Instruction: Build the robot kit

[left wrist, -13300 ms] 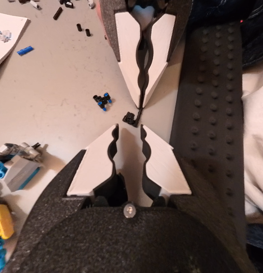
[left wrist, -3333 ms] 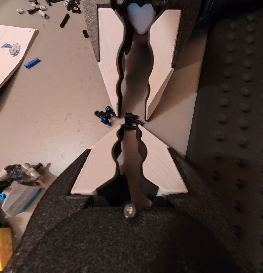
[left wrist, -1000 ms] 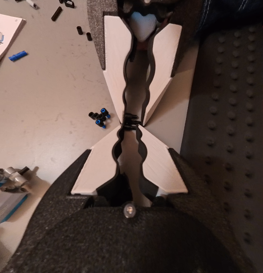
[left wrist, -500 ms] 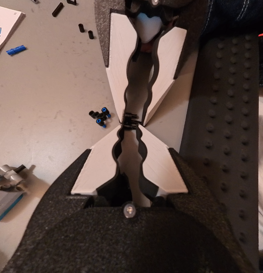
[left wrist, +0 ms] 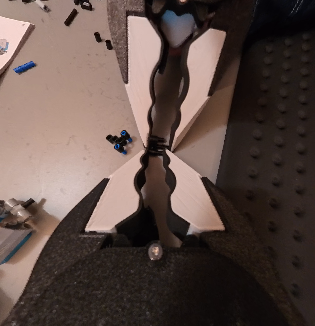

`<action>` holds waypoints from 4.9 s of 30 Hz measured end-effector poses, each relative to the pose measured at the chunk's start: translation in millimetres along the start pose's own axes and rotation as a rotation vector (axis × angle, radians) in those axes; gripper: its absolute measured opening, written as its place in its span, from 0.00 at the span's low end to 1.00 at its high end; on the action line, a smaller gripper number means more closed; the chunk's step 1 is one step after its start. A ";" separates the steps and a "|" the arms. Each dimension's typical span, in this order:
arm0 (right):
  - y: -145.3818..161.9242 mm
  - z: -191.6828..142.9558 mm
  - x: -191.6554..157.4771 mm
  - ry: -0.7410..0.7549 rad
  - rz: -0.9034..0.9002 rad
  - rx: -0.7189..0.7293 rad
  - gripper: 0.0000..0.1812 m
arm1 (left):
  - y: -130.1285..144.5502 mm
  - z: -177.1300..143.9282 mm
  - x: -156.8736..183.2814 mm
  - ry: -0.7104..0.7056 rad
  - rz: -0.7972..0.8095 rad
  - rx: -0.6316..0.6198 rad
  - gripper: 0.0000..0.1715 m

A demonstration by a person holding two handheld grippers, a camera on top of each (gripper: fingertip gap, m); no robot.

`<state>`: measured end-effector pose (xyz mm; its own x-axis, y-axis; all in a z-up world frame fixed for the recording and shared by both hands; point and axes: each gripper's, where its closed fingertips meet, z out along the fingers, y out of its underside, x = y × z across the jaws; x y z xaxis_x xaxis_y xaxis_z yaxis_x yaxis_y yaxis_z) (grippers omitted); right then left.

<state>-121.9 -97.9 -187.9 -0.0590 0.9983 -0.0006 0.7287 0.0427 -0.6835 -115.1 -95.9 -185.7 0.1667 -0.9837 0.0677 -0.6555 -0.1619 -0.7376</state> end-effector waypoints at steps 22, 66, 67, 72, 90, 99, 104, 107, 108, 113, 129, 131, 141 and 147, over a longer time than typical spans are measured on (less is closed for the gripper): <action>-0.2 -3.0 2.9 0.067 -0.101 0.048 0.15 | -0.7 -0.9 0.4 0.051 -0.072 0.009 0.09; -3.4 -13.0 7.3 0.055 -0.044 0.121 0.16 | -2.6 1.2 -4.0 -0.061 0.063 0.008 0.09; -3.6 -13.6 7.6 0.047 -0.032 0.127 0.16 | -3.1 0.6 -5.1 -0.075 0.076 0.012 0.09; -8.2 -23.7 11.8 0.015 0.035 0.190 0.16 | -7.0 -4.6 -15.8 -0.204 0.176 0.033 0.09; -24.2 -42.6 -2.3 -0.227 0.233 0.323 0.02 | -41.8 -31.0 0.4 -0.574 0.663 0.155 0.09; -19.5 -35.7 -20.0 -0.143 -0.034 0.250 0.02 | -27.0 -33.6 23.8 -0.115 0.240 0.246 0.15; -20.7 -35.6 -23.4 -0.155 -0.066 0.279 0.02 | -33.1 -36.0 24.7 -0.043 0.190 0.294 0.06; -20.0 -35.4 -21.9 -0.154 -0.058 0.280 0.02 | -35.5 -35.4 26.1 -0.042 0.209 0.306 0.04; -19.7 -35.2 -22.3 -0.154 -0.060 0.277 0.02 | -34.8 -34.7 26.0 -0.038 0.205 0.302 0.05; -17.0 -32.2 -23.2 -0.156 -0.062 0.255 0.02 | -34.4 -32.9 29.9 -0.005 0.197 0.295 0.04; -11.5 -29.1 -9.4 -0.069 -0.030 0.218 0.04 | -26.6 -19.1 16.2 -0.042 0.131 0.191 0.04; -11.0 -30.7 -5.7 -0.041 -0.043 0.222 0.08 | -26.1 -17.4 16.1 -0.044 0.132 0.182 0.04; -7.8 -26.1 -6.9 -0.044 -0.039 0.190 0.04 | -22.6 -14.8 14.3 -0.044 0.120 0.160 0.04; -4.6 -23.6 -7.4 -0.043 -0.044 0.166 0.04 | -18.6 -11.1 14.3 -0.043 0.123 0.132 0.04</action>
<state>-108.7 -104.5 -167.6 -0.1203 0.9927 0.0029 0.6026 0.0754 -0.7945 -108.8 -107.8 -163.6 0.1246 -0.9907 -0.0550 -0.5713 -0.0263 -0.8204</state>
